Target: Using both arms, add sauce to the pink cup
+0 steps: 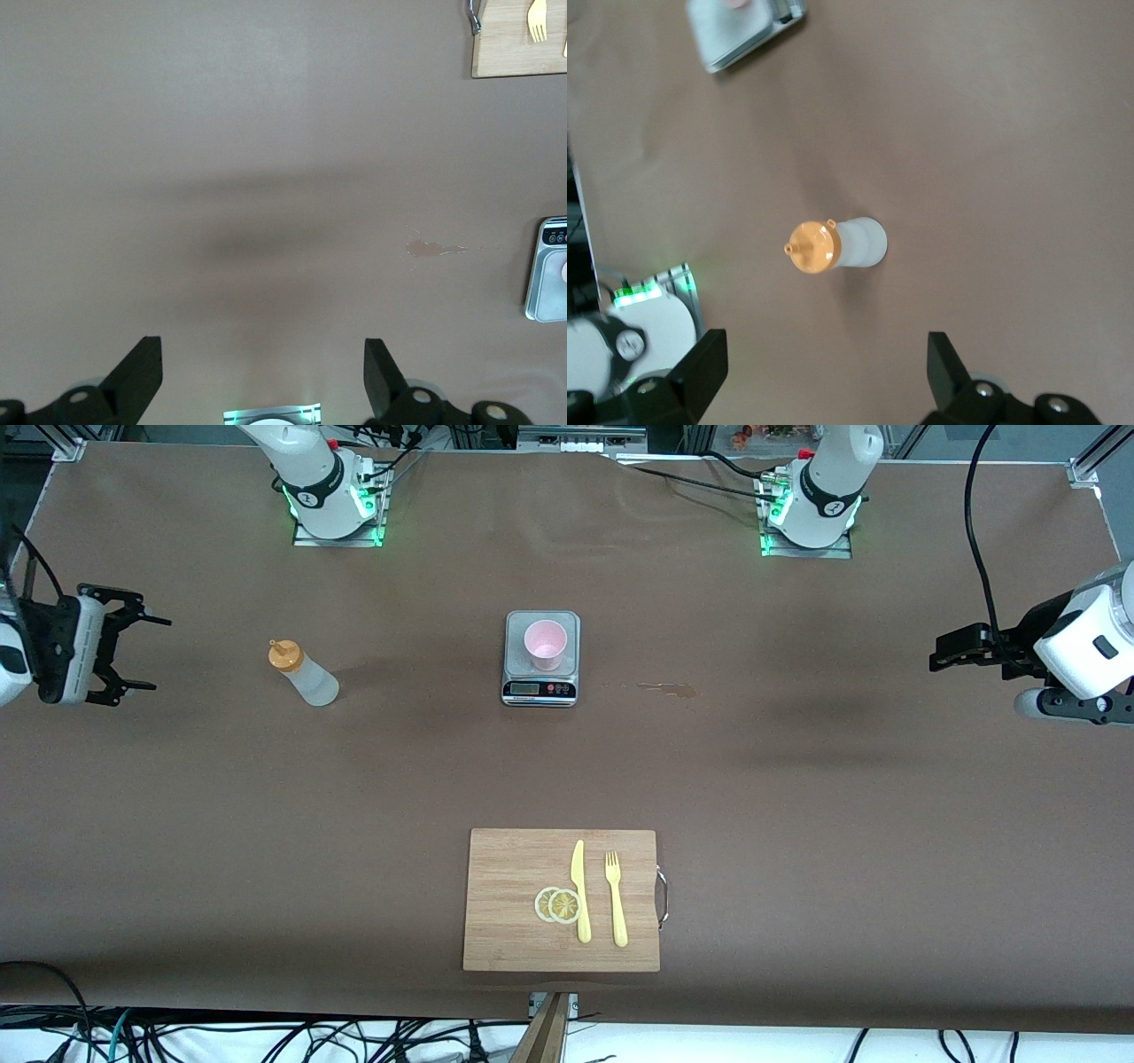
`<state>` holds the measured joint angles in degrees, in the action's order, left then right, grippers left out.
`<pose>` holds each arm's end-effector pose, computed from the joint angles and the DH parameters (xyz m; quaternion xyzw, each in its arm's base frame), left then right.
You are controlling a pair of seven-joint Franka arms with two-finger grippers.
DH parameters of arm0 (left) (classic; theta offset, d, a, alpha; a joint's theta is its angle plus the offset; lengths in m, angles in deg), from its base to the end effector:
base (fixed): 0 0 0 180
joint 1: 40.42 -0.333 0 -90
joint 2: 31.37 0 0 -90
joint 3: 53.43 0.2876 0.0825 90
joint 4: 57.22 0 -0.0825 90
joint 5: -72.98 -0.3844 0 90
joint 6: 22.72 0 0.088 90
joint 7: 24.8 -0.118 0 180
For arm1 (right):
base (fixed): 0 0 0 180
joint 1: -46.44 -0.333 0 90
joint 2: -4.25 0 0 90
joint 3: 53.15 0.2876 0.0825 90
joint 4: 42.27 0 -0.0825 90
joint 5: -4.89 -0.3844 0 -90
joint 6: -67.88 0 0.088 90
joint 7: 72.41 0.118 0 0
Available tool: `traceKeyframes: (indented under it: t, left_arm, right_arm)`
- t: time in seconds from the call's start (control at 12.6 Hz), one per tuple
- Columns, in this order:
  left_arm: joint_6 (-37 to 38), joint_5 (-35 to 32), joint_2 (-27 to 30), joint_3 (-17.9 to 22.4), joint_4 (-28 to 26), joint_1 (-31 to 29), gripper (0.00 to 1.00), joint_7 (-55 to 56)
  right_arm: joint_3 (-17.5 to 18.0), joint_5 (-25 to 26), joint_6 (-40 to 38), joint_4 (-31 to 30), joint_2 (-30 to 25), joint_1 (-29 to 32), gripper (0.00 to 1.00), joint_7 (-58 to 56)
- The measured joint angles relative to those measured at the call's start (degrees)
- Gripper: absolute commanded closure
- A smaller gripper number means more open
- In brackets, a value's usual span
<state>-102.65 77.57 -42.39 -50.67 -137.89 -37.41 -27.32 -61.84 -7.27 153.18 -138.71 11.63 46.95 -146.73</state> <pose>0.5846 -0.0155 0.5376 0.9938 -0.0269 -0.1016 0.0373 0.5557 -0.0602 0.4591 -0.8331 -0.5210 0.0549 0.1777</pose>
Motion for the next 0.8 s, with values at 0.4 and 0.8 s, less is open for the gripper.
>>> traceKeyframes:
  t: [0.4,0.8]
  left_arm:
    - [0.0,0.0,0.0,-0.1,0.0,0.0,0.00,0.0]
    - [0.0,0.0,-0.1,-0.1,0.1,0.1,0.00,0.0]
  right_arm:
    - [8.0,5.0,0.6,-0.3,-4.7,-0.2,0.00,34.3]
    - [18.0,14.0,0.2,2.3,-5.4,-0.7,0.00,59.3]
